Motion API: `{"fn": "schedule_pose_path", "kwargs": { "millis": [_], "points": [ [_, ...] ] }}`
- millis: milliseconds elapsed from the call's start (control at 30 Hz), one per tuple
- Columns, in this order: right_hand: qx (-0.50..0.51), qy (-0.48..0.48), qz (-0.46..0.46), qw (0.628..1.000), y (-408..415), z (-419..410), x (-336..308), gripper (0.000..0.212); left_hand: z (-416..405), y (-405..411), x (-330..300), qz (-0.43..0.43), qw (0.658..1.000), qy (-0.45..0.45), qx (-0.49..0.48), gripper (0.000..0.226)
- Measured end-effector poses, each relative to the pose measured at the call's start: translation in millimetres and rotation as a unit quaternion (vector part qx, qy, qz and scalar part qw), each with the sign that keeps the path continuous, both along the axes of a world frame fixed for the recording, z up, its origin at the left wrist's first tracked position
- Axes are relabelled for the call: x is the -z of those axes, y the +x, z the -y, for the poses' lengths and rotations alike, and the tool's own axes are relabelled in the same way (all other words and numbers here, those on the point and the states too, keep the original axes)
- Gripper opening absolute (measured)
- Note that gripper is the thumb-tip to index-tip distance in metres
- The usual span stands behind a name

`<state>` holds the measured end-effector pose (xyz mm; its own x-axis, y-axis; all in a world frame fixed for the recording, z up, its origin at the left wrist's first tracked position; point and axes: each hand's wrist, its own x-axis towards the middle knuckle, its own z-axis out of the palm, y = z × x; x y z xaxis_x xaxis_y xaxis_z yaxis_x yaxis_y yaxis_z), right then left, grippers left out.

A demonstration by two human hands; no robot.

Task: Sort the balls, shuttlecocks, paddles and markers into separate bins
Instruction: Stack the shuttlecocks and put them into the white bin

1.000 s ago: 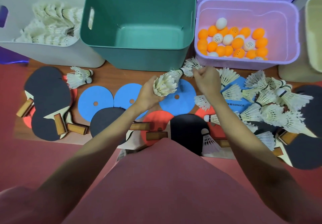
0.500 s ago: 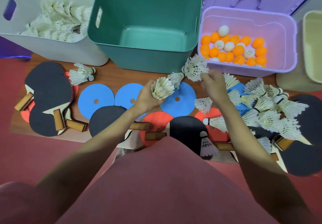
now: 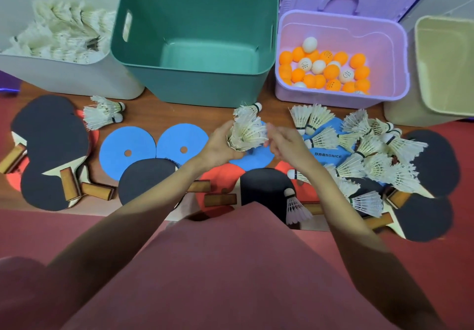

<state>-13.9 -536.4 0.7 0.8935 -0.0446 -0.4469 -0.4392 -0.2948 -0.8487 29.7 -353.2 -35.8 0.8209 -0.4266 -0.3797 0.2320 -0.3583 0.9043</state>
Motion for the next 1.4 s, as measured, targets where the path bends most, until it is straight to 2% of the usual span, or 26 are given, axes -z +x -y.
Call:
{"fn": "schedule_pose_path", "kwargs": {
  "millis": [33, 100, 167, 233, 300, 367, 533, 600, 667, 767, 867, 967, 1167, 1267, 1400],
  "points": [
    [0.043, 0.001, 0.0, 0.999, 0, 6, 2, 0.047, -1, 0, 1, -0.002, 1.0, -0.003, -0.007, 0.051],
    [0.095, -0.081, 0.016, 0.992, -3, 22, 13, 0.043, -3, -1, -1, -0.001, 1.0, -0.005, -0.019, 0.049],
    [0.082, -0.223, 0.005, 0.971, -8, 38, 27, 0.036, -6, -1, -3, 0.004, 1.0, -0.004, -0.026, 0.048],
    [0.041, -0.315, -0.052, 0.947, -15, 48, 35, 0.039, -9, -2, -6, 0.002, 1.0, -0.011, -0.027, 0.047],
    [-0.015, -0.35, -0.126, 0.928, -20, 49, 41, 0.048, -11, -3, -12, 0.002, 0.999, -0.023, -0.027, 0.049],
    [-0.053, -0.374, -0.166, 0.911, -24, 45, 46, 0.048, -13, -3, -14, 0.009, 0.999, -0.031, -0.029, 0.052],
    [-0.026, -0.413, -0.124, 0.902, -30, 42, 54, 0.019, -19, -2, -9, 0.02, 0.999, -0.019, -0.031, 0.059],
    [0.003, -0.392, -0.081, 0.916, -29, 42, 48, 0.024, -20, -2, -7, 0.025, 0.999, -0.011, -0.03, 0.059],
    [0.045, -0.324, 0.005, 0.945, -24, 36, 30, 0.037, -21, -2, -5, 0.033, 0.999, -0.004, -0.025, 0.06],
    [0.141, -0.154, 0.125, 0.97, -15, 24, -8, 0.044, -19, -2, -3, 0.036, 0.999, 0.001, -0.014, 0.06],
    [0.166, 0.007, 0.129, 0.978, -7, 17, -34, 0.044, -17, -2, -2, 0.04, 0.999, 0.01, -0.008, 0.059],
    [0.09, -0.006, 0.11, 0.99, 0, 7, -34, 0.042, -13, -3, -2, 0.05, 0.999, 0.011, -0.002, 0.055],
    [-0.048, -0.151, 0.116, 0.98, 2, -8, -18, 0.048, -5, -3, -7, 0.111, 0.991, 0.048, 0.052, 0.042],
    [-0.056, -0.153, 0.114, 0.98, 2, -7, -18, 0.05, -5, -3, -3, 0.176, 0.978, 0.098, 0.043, 0.04],
    [-0.069, -0.111, 0.077, 0.989, 4, -1, -23, 0.051, -5, -5, -4, 0.122, 0.991, 0.048, 0.003, 0.042]
  ]
}}
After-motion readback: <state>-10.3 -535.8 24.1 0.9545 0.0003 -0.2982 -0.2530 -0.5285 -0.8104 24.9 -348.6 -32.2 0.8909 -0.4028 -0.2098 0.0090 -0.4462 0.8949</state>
